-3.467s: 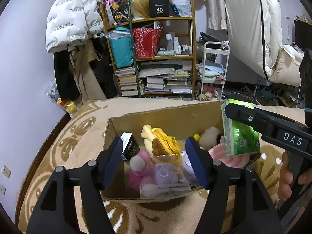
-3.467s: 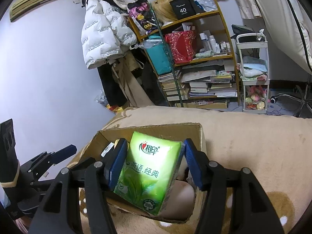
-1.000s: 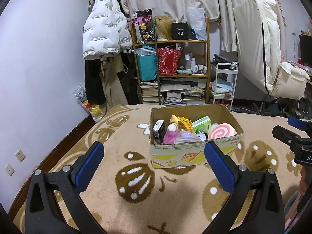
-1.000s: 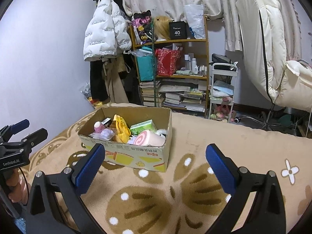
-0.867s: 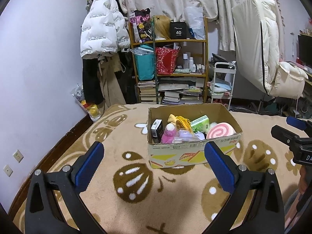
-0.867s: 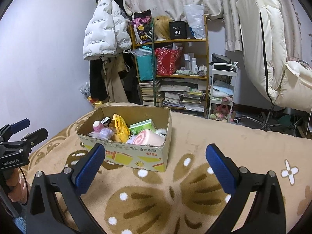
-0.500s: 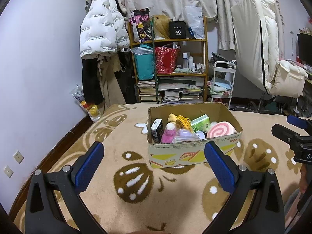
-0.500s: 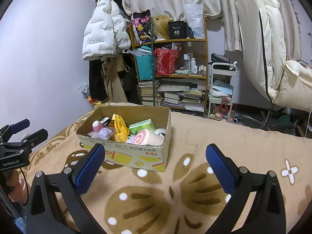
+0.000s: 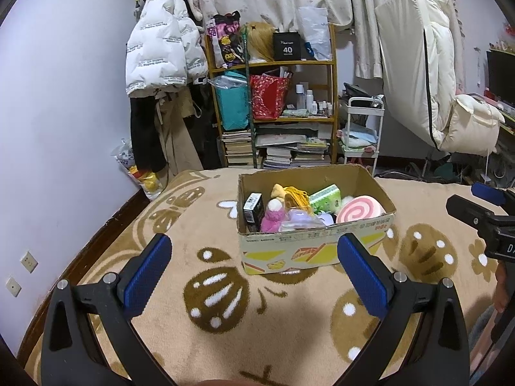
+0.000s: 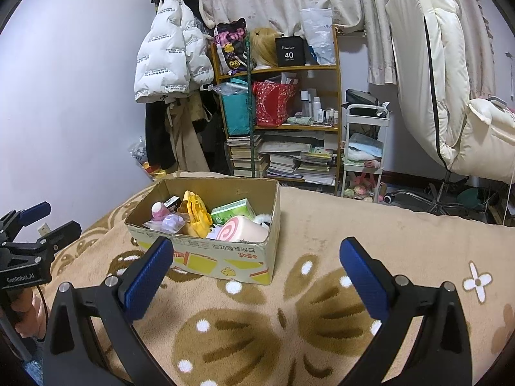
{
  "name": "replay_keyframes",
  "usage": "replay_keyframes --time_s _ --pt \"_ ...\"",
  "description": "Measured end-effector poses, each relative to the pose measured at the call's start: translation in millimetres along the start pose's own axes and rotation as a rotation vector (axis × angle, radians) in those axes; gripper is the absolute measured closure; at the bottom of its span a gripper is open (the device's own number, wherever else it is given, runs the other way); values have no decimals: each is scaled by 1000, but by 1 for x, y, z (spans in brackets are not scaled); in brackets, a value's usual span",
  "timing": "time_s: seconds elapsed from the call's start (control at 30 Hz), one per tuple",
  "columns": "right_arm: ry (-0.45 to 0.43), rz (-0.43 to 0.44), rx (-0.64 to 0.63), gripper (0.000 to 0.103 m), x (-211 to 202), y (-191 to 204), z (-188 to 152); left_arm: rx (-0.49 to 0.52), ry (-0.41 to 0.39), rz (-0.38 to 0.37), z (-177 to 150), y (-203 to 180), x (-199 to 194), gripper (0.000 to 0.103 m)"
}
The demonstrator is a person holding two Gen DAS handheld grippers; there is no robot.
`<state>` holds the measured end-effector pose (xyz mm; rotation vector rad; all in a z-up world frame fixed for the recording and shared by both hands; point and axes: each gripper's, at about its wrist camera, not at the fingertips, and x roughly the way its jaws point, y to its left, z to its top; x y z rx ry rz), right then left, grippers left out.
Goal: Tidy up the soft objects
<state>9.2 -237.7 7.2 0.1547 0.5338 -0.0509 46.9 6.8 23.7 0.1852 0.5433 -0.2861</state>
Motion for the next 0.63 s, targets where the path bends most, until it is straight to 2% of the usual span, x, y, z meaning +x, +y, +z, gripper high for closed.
replay_keyframes --time_s 0.63 --pt "-1 1 -2 0 0 -1 0 -4 -4 4 -1 1 -3 1"
